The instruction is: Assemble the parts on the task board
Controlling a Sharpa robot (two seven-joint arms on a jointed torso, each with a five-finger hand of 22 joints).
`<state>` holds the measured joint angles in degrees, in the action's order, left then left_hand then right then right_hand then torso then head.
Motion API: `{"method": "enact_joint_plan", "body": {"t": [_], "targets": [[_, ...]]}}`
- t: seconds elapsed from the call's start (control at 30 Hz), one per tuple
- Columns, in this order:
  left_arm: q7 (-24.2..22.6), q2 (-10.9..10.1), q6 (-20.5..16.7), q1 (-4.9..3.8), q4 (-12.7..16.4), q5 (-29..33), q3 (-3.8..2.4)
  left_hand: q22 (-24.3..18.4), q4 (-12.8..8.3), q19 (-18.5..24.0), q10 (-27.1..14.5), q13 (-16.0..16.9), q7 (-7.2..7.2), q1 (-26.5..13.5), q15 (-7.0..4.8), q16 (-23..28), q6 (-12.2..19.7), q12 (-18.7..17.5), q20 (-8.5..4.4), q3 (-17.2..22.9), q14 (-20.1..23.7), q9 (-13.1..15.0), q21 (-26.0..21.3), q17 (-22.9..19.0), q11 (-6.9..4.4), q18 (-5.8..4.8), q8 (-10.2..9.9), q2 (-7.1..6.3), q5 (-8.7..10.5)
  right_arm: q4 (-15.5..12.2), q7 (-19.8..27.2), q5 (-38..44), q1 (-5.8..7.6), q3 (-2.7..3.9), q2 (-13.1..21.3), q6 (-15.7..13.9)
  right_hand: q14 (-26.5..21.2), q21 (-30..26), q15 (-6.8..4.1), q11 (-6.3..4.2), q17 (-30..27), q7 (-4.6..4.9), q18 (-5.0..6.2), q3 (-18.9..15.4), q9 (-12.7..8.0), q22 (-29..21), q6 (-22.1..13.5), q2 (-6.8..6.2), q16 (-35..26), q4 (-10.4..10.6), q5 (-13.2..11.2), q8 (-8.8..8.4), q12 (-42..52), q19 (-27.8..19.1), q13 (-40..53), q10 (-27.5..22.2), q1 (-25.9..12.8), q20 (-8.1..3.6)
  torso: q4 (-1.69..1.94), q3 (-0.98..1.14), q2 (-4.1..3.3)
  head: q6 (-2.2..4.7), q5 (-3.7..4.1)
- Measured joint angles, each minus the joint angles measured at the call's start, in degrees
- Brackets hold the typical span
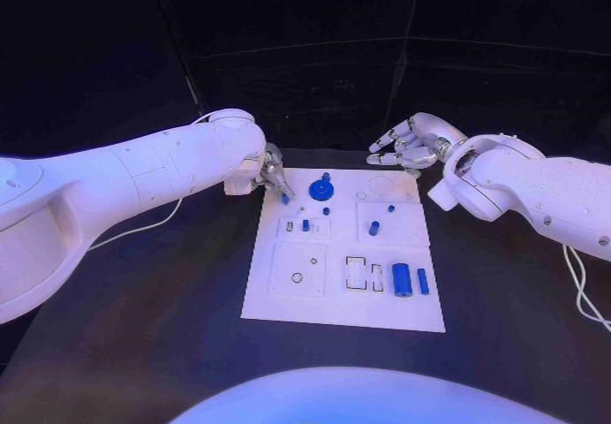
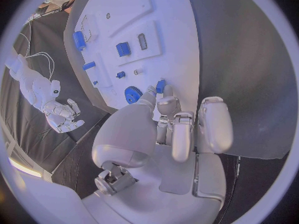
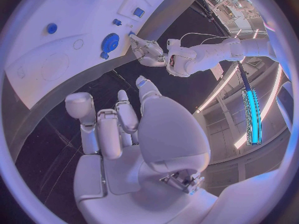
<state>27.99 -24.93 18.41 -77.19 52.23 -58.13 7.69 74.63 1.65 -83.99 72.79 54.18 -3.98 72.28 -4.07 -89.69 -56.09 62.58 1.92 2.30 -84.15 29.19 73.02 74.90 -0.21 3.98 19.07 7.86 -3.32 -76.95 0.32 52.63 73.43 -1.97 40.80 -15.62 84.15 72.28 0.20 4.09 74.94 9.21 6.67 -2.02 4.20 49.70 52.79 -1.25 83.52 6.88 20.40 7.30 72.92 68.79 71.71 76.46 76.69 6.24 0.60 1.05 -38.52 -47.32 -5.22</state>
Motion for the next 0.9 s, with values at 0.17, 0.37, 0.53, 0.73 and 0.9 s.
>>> {"method": "enact_joint_plan", "body": {"t": [0.17,0.37,0.53,0.73,0.9], "targets": [[-0.2,-0.1,0.0,-0.02,0.0,0.6,0.0,0.0,-3.8,0.0,-0.2,-0.2,-0.21,3.3,0.0,0.0,0.2,-0.3,0.0,5.1,0.0,-0.8,0.0,0.0,-0.21,0.0,-0.9,0.39,0.45,0.0,0.0,0.0,0.0,0.0,0.0,0.0,0.0,0.0,0.0,0.0,0.0,0.0,0.0,0.0,0.0,0.0,0.0,0.0,0.0,0.0,0.0,0.0,0.0,0.0,0.0,0.0,0.0,0.0,0.0,0.03,0.03,0.05,0.0],[-0.4,-1.0,-0.2,0.03,1.1,1.9,0.04,0.2,-2.2,0.0,-0.2,-1.0,-0.51,1.4,0.0,0.0,0.3,-0.8,0.0,9.9,0.0,-0.9,0.0,0.0,-0.2,0.0,0.1,-0.81,0.15,0.0,0.0,0.0,0.0,0.0,-0.1,0.1,0.0,0.0,0.0,0.0,0.0,0.0,0.0,0.0,0.0,0.0,0.0,0.0,0.0,0.0,0.0,0.0,0.0,0.0,0.0,0.0,0.0,0.0,0.01,0.03,0.03,0.09,0.0],[-0.4,-2.6,-1.1,0.04,3.1,4.1,0.04,0.3,-3.8,0.0,0.3,-0.9,-0.55,-2.8,0.0,0.0,0.3,-0.8,0.0,16.7,0.0,-0.5,0.0,0.0,0.07,0.0,1.6,-2.82,0.14,0.1,0.0,0.0,0.0,0.0,-0.2,0.1,0.0,0.0,0.0,0.0,0.0,0.0,0.0,0.0,0.0,0.0,0.0,0.0,0.0,0.0,0.0,0.0,0.0,0.0,0.0,0.0,0.0,0.0,0.03,0.02,0.03,0.11,-0.02],[-0.4,-5.0,-3.0,-0.25,6.2,7.6,0.04,0.3,-4.4,0.0,0.6,-0.8,-0.57,-4.8,0.0,0.0,0.3,-0.9,0.0,20.7,0.0,0.5,0.0,0.0,-0.22,0.0,2.8,-4.32,0.15,0.2,0.1,0.0,0.0,0.0,-0.3,0.1,0.0,0.0,0.0,0.0,0.0,0.0,0.0,0.0,0.0,0.0,0.0,0.0,0.0,0.0,0.0,0.0,0.0,0.0,0.0,0.0,0.0,0.0,0.12,0.03,0.05,0.13,-0.1],[-0.4,-8.6,-5.8,-0.44,12.0,10.4,0.02,0.3,-4.5,0.0,0.9,-0.7,-0.44,-5.9,0.0,0.0,0.1,-0.6,0.0,22.4,0.0,0.9,0.0,0.0,-0.49,-0.01,3.6,-4.88,0.14,0.2,0.1,0.0,-0.01,0.0,-0.3,0.2,0.0,0.0,0.0,0.0,0.0,0.0,0.0,0.0,0.0,0.0,0.0,0.0,0.0,0.0,0.0,0.0,0.0,0.0,0.0,0.0,0.0,0.0,0.13,0.03,0.07,0.17,-0.11]]}}
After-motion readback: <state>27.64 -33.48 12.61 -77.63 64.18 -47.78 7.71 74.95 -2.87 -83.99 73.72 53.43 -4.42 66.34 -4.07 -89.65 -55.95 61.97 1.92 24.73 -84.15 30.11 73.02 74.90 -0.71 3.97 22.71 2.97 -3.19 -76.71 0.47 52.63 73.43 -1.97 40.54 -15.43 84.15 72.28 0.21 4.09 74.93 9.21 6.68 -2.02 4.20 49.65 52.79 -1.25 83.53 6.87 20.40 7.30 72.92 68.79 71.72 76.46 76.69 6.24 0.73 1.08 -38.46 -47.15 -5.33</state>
